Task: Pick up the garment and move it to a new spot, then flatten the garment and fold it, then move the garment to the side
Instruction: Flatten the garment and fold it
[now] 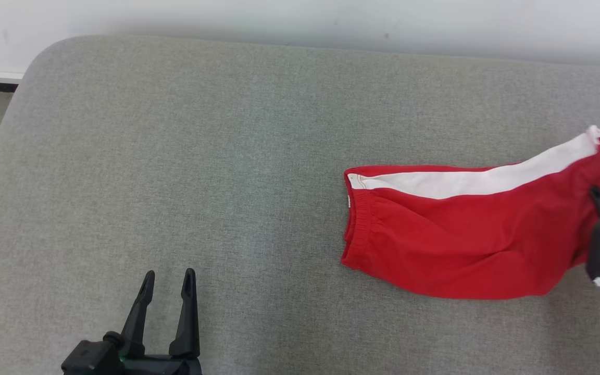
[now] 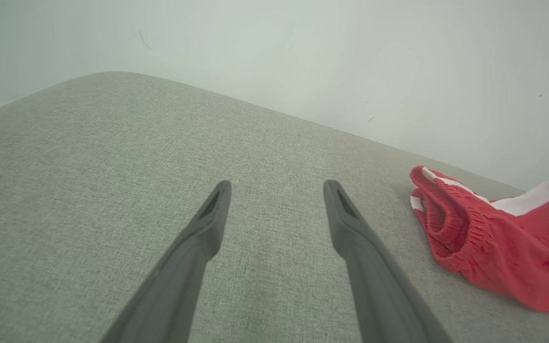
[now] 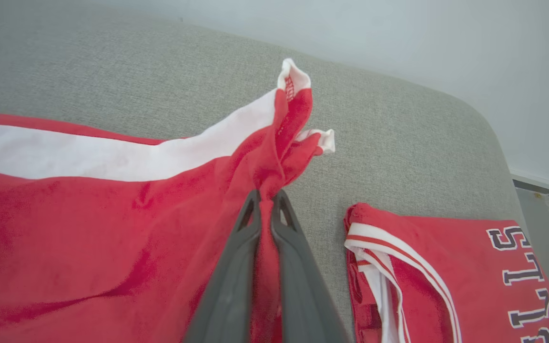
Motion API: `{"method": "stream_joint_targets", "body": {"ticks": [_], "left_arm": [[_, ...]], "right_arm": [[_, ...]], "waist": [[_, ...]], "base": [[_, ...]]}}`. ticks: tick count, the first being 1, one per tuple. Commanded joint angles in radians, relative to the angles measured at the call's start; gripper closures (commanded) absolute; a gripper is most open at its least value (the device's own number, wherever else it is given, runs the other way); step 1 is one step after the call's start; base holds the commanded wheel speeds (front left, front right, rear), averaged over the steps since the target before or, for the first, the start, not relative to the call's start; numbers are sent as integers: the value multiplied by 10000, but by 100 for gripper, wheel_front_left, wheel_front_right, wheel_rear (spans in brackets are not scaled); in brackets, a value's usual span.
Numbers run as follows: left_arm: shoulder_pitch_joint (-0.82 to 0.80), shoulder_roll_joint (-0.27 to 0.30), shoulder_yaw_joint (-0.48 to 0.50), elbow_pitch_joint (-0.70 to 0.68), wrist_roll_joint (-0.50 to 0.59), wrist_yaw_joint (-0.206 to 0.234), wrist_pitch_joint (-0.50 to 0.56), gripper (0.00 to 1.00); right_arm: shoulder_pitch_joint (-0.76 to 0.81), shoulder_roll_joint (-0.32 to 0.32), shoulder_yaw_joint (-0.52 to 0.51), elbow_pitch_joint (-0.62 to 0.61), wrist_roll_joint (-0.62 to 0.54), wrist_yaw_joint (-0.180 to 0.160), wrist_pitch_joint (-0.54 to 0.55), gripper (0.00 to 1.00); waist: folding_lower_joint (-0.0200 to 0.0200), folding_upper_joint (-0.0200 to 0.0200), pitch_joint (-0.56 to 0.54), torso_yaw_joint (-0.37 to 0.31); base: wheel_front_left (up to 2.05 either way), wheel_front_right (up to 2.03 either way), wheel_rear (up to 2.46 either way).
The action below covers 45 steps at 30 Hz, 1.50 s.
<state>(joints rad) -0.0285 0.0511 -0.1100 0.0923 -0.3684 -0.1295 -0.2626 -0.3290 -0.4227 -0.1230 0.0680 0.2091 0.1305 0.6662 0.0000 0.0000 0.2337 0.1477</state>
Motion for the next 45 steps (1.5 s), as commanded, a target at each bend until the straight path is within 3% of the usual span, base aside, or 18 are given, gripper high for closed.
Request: {"method": "stream_joint_targets", "body": {"ticks": [1, 7, 10, 16, 29, 30, 31, 37, 45], "left_arm": [[-6, -13, 19, 28, -19, -11, -22, 0], [-109, -15, 65, 55, -101, -1, -24, 0], [-127, -10, 31, 79, -158, -2, -22, 0], [-87, -12, -16, 80, -303, -3, -22, 0], [-5, -12, -68, 75, -390, -3, -23, 0], [-6, -12, -67, 80, -394, -3, -23, 0], [-8, -12, -60, 81, -395, -3, -23, 0], [78, -12, 51, 64, -299, 2, -23, 0], [186, -12, 91, 114, -159, 19, -23, 0]], "right_arm": [[-143, 19, 246, -165, -57, -5, 81, 100], [-994, 53, 2122, -461, 189, -5, 459, 100], [-1647, 135, 3470, -67, 466, -5, 527, 100], [-2532, 431, 5068, 753, 938, -5, 256, 100], [-3343, 972, 6564, 2340, 1601, -5, -418, 100], [-3369, 1015, 6637, 2429, 1686, -5, -478, 64], [-3398, 1057, 6675, 2488, 1803, -5, -579, 2], [-3418, 1235, 6111, 2405, 2587, -5, -1561, 0], [-2438, 967, 4506, 2988, 1620, -3, -2826, 0]], "waist": [[0, 0, -32, -58], [0, 0, -79, -89], [0, 0, -127, 61], [0, 0, -103, 378], [0, 0, -39, 651], [0, 0, -45, 647], [0, 0, -51, 637], [0, 0, -204, 437], [0, 0, -534, 211]], "base": [[0, 0, 0], [0, 0, 0], [0, 0, 0], [0, 0, 0], [0, 0, 0], [0, 0, 0], [0, 0, 0], [0, 0, 0], [0, 0, 0]]}}
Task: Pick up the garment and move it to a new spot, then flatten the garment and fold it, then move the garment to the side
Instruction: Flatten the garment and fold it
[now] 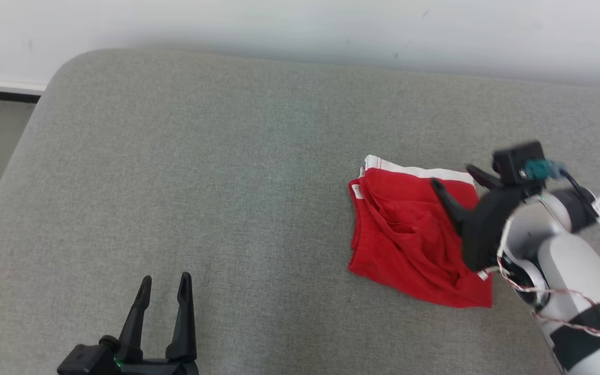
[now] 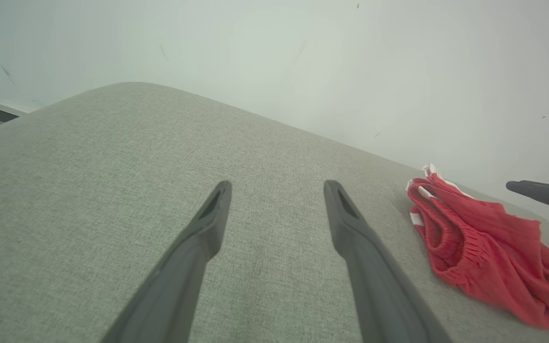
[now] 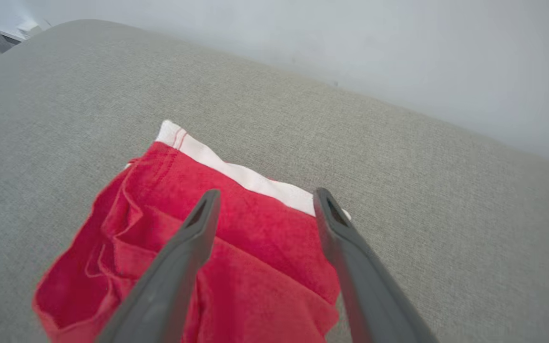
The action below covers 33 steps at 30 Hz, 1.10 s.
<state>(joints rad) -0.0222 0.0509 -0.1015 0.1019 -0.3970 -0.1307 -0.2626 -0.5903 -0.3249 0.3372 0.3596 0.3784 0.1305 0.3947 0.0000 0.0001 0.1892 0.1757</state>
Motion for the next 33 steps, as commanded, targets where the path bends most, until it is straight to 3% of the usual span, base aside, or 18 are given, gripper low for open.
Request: {"method": "stream_joint_targets", "body": {"ticks": [1, 2, 3, 4, 5, 18, 33], "left_arm": [[138, -9, 14, 19, 157, 32, -23, 0], [158, -10, 25, 19, 192, 33, -23, 0], [182, -12, 22, 37, 232, 34, -23, 0], [191, -10, 31, 51, 244, 34, -23, 0], [193, -9, 40, 57, 274, 34, -23, 0], [220, -10, 98, 256, 784, 38, -23, 0], [398, -10, 81, 349, 794, 20, -23, 0]], "right_arm": [[320, -19, -217, 172, -222, -5, -196, 0], [461, -50, -270, 280, -400, -3, -282, 8], [573, -48, -314, 390, -572, -5, -366, 36], [673, -22, -279, 486, -695, -5, -454, 73], [756, 20, -228, 580, -810, -5, -540, 100], [1028, 322, 1086, 934, -1045, -5, -922, 100], [1487, 949, 3222, -116, -788, -3, -679, 100]], "waist": [[0, -1, -115, -89], [0, -1, -133, -112], [0, -1, -140, -135], [0, -1, -143, -152], [0, -1, -141, -167], [0, -1, -216, -226], [0, -1, -467, -308]], "base": [[0, 0, 0], [0, 0, 0], [0, 0, 0], [0, 0, 0], [0, 0, 0], [0, 0, 0], [0, 0, 0]]}}
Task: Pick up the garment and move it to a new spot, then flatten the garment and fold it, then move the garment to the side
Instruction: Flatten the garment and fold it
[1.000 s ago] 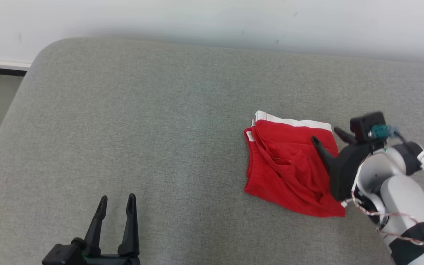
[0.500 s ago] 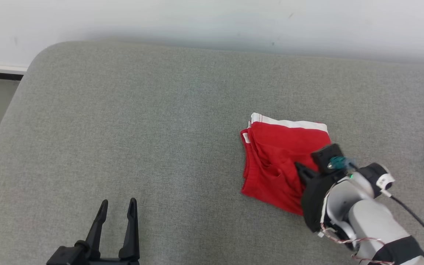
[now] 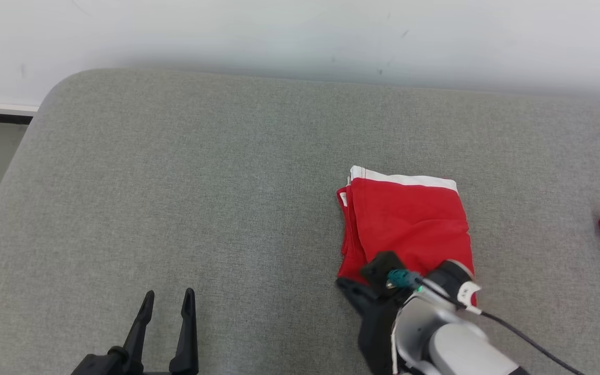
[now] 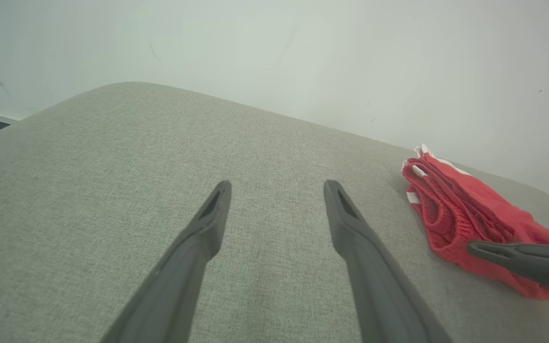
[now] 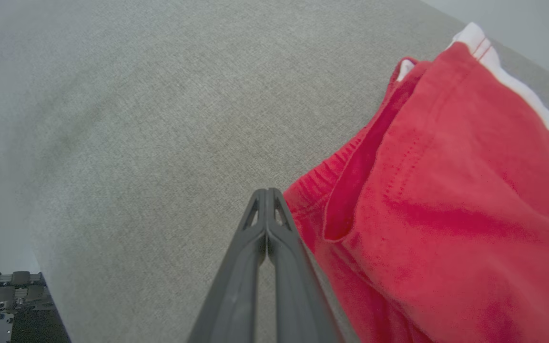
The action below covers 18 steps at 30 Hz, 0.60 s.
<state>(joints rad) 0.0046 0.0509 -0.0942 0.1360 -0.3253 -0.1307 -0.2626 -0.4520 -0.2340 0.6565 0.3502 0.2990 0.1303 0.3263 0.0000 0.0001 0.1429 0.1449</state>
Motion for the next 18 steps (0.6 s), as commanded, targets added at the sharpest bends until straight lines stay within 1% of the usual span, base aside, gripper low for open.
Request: {"method": "stream_joint_targets", "body": {"ticks": [1, 4, 7, 10, 13, 14, 15, 16, 17, 18], "left_arm": [[136, -10, 7, 17, 78, 19, -23, 0], [156, -10, 15, 52, 91, 16, -23, 0], [172, -10, 49, 59, 59, 13, -23, 0], [246, -10, 121, 28, 76, 14, -23, 0], [291, -9, 238, 9, 105, 13, -23, 0], [306, -10, 285, 3, 117, 13, -23, 0], [323, -12, 314, -9, 124, 13, -23, 0], [341, -9, 377, -21, 136, 15, -23, 0], [356, -10, 416, -41, 153, 17, -23, 0], [370, -10, 457, -51, 157, 18, -23, 0]], "right_arm": [[116, 83, 222, -113, 77, -1, 37, 100], [242, 227, 659, -379, 410, -1, -11, 100], [359, 324, 712, -689, 653, -1, -148, 100], [569, 371, 259, -1043, 662, -1, -487, 100], [943, 471, -560, -1436, 400, -1, -967, 100], [1105, 532, -892, -1591, 279, -1, -1136, 95], [1250, 573, -1212, -1728, 140, -1, -1285, 80], [1404, 624, -1533, -1899, -11, -1, -1443, 48], [1591, 705, -1894, -2043, -160, -1, -1597, 0], [1783, 785, -2261, -2205, -340, -1, -1782, 0]], "waist": [[0, -1, -16, -3], [0, -1, -64, -12], [0, -1, -130, -44], [0, -1, -204, -133], [0, -1, -272, -256], [0, -1, -307, -305], [0, -1, -333, -351], [0, -1, -368, -413], [0, -1, -401, -474], [0, -1, -431, -528]], "base": [[0, 0, 0], [0, 0, 0], [0, 0, 0], [0, 0, 0], [0, 0, 0], [0, 0, 0], [0, 0, 0], [0, 0, 0], [0, 0, 0], [0, 0, 0]]}}
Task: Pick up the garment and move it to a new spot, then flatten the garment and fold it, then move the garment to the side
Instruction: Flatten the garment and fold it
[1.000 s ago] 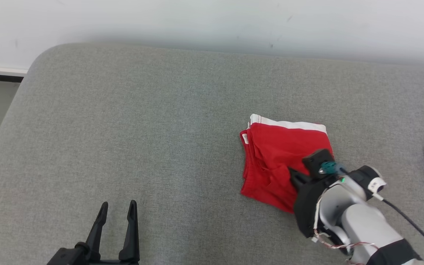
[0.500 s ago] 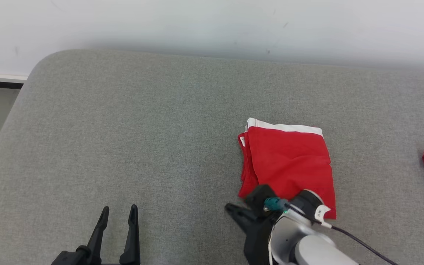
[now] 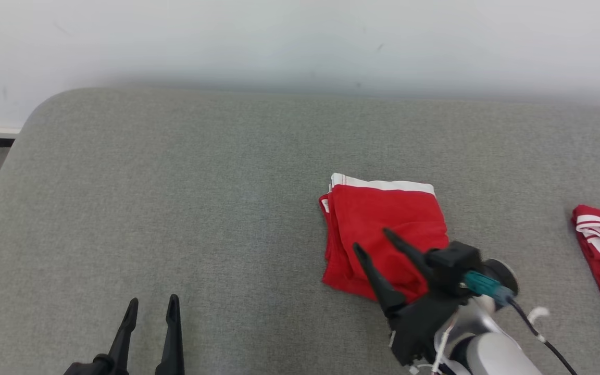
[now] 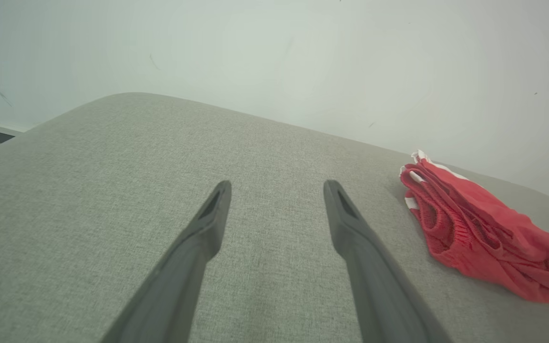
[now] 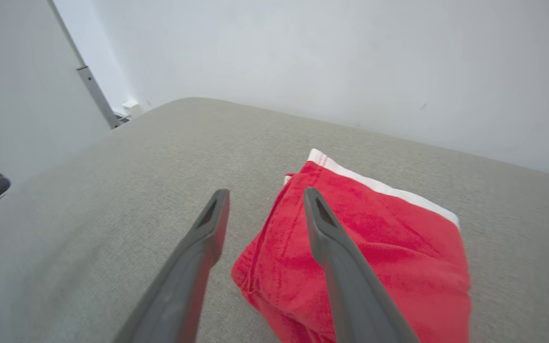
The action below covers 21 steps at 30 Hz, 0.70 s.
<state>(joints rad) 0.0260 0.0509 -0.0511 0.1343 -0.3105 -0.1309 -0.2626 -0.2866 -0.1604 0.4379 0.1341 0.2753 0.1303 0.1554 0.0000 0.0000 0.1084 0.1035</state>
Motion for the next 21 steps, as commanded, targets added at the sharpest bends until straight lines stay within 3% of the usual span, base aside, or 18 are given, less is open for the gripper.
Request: {"method": "stream_joint_targets", "body": {"ticks": [1, 4, 9, 21], "left_arm": [[171, -12, 74, -42, 27, 20, -23, 0], [201, -12, 229, -52, 87, 23, -23, 0], [276, -10, 399, 17, 201, 21, -23, 0], [318, -10, 781, 258, 570, 14, -23, 0]], "right_arm": [[325, 147, -415, -171, -240, -1, -245, 0], [1105, 475, -1751, -558, -911, -1, -881, 0], [2025, 809, -3080, -718, -1493, -1, -1801, 0], [3289, 991, -4355, -37, -1506, -1, -3100, 0]], "waist": [[0, 0, -130, -182], [0, 0, -277, -417], [0, 0, -560, -656], [0, 0, -1159, -954]], "base": [[0, 0, 0], [0, 0, 0], [0, 0, 0], [0, 0, 0]]}}
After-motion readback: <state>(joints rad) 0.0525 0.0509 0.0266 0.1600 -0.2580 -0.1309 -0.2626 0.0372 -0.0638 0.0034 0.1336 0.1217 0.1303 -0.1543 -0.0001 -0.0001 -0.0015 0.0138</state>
